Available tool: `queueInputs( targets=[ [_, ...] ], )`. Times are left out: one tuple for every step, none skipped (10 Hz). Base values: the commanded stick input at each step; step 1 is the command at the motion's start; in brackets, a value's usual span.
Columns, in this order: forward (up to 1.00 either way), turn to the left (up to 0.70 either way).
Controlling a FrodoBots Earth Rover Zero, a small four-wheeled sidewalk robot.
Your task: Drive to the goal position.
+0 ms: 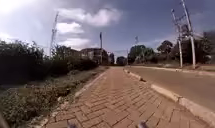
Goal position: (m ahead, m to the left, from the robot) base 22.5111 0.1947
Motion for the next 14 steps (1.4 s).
queueInputs(
  targets=[
    [0.70,0.00],
    [0.70,0.00],
    [0.70,0.00],
    [0.70,0.00],
    [0.70,0.00],
    [0.70,0.00],
    [0.70,0.00],
    [0.70,0.00],
    [0.67,0.00],
    [0.59,0.00],
    [0.57,0.00],
    [0.57,0.00],
    [0.57,0.00],
    [0.64,-0.22]
  ],
)
